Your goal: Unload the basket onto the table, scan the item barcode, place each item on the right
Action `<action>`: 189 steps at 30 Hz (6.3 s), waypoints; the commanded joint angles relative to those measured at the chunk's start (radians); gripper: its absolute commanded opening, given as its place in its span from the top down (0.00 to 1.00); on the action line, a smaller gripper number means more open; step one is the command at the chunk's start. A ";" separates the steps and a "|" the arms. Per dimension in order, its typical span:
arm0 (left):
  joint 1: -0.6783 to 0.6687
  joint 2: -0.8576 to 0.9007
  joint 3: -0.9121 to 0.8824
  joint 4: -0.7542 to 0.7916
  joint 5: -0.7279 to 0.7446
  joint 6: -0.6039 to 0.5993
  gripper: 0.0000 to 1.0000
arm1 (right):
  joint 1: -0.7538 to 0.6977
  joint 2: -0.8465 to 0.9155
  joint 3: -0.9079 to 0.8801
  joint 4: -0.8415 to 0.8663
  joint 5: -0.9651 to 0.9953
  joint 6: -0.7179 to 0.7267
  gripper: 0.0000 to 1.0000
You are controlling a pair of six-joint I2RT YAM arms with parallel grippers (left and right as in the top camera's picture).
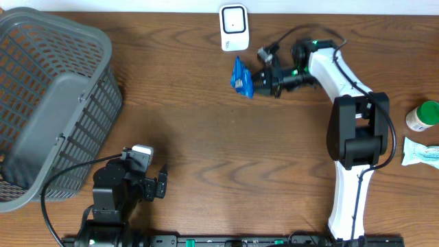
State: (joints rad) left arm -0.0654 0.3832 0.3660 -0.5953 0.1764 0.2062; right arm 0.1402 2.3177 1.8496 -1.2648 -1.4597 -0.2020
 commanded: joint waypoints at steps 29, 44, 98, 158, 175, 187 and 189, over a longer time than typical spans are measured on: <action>0.003 -0.005 -0.004 0.000 -0.006 -0.009 0.02 | 0.150 0.010 0.098 1.308 1.378 1.675 0.99; 0.003 -0.005 -0.004 0.000 -0.006 -0.009 0.02 | 0.153 0.250 0.125 1.597 1.601 2.038 0.98; 0.003 -0.005 -0.004 0.000 -0.006 -0.009 0.02 | -0.595 -0.162 0.268 0.175 1.485 1.025 0.99; 0.003 -0.005 -0.004 0.000 -0.006 -0.009 0.02 | -0.010 -1.003 0.169 0.047 1.706 0.659 0.01; 0.003 -0.005 -0.004 0.000 -0.006 -0.009 0.02 | -0.010 -1.386 -0.156 0.472 1.660 0.245 0.01; 0.003 -0.005 -0.004 0.000 -0.006 -0.009 0.02 | -0.008 -1.980 -0.982 0.920 1.656 0.246 0.01; 0.003 -0.005 -0.004 0.000 -0.006 -0.009 0.02 | -0.008 -2.048 -1.097 1.004 1.656 0.246 0.01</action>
State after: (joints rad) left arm -0.0654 0.3832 0.3656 -0.5953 0.1764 0.2062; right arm 0.1276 0.3538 0.8898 -0.3256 0.2035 0.0582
